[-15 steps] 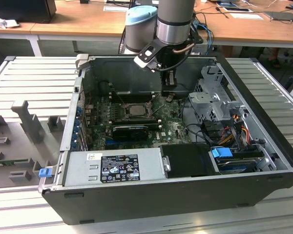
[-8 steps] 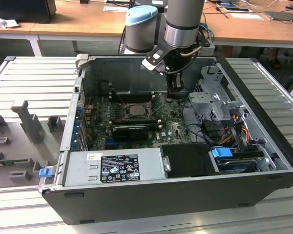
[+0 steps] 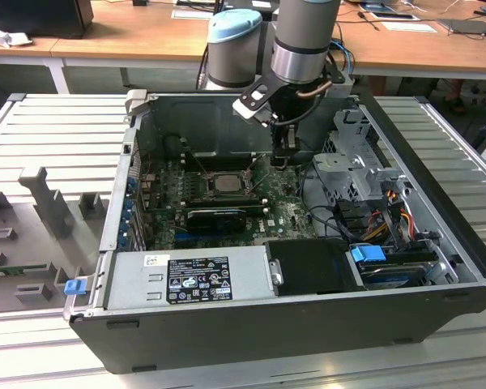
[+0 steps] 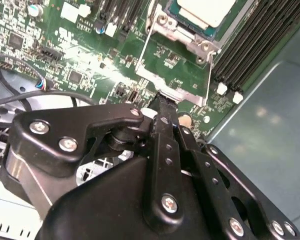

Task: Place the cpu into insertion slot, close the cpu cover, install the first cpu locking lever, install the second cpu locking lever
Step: 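Close the cpu cover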

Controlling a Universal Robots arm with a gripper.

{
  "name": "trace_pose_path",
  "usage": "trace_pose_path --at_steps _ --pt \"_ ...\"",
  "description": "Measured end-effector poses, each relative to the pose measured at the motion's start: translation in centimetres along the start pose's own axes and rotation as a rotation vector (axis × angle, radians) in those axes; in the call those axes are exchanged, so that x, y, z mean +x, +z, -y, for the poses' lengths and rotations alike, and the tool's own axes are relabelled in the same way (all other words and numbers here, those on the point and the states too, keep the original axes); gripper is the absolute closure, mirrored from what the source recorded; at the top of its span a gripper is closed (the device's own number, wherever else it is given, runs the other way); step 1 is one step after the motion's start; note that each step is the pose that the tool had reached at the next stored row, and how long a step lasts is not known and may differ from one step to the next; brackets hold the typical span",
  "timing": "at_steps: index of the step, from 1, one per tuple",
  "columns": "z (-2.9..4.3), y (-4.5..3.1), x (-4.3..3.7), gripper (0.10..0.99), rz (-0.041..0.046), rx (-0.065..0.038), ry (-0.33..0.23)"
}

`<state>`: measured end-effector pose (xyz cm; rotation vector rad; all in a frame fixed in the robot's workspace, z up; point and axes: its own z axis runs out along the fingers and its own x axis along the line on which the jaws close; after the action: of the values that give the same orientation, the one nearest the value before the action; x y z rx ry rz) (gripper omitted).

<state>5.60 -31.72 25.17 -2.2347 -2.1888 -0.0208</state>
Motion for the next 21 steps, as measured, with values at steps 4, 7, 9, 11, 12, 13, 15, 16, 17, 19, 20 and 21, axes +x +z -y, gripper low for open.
trace_pose_path --at_steps 4,7,9,11,12,13,15,16,17,19,20,21 --pt "0.32 0.01 0.0 0.98 -0.0001 0.0 0.0" --pt "0.48 0.0 -0.01 0.98 -0.0001 0.0 0.0" --pt "0.55 0.01 -0.01 0.98 -0.0001 0.0 0.0" --pt "0.62 0.0 -0.01 0.98 0.0 0.0 0.0" --pt "0.65 0.0 -0.01 0.98 -0.0001 0.0 0.0" --pt "0.68 0.01 -0.01 0.98 -0.0001 0.0 0.0" --pt "0.73 0.01 -0.01 0.98 -0.0001 0.0 0.0" --pt "0.76 0.01 -0.01 0.98 -0.0001 0.0 0.0" --pt "0.78 0.0 -0.01 0.98 -0.0001 0.0 0.0" --pt "0.82 0.01 -0.01 0.98 -0.0001 0.0 0.0" --pt "0.84 0.01 -0.02 0.98 -0.0001 0.0 0.0" --pt "0.87 0.0 -0.01 0.98 -0.0001 0.0 0.0"
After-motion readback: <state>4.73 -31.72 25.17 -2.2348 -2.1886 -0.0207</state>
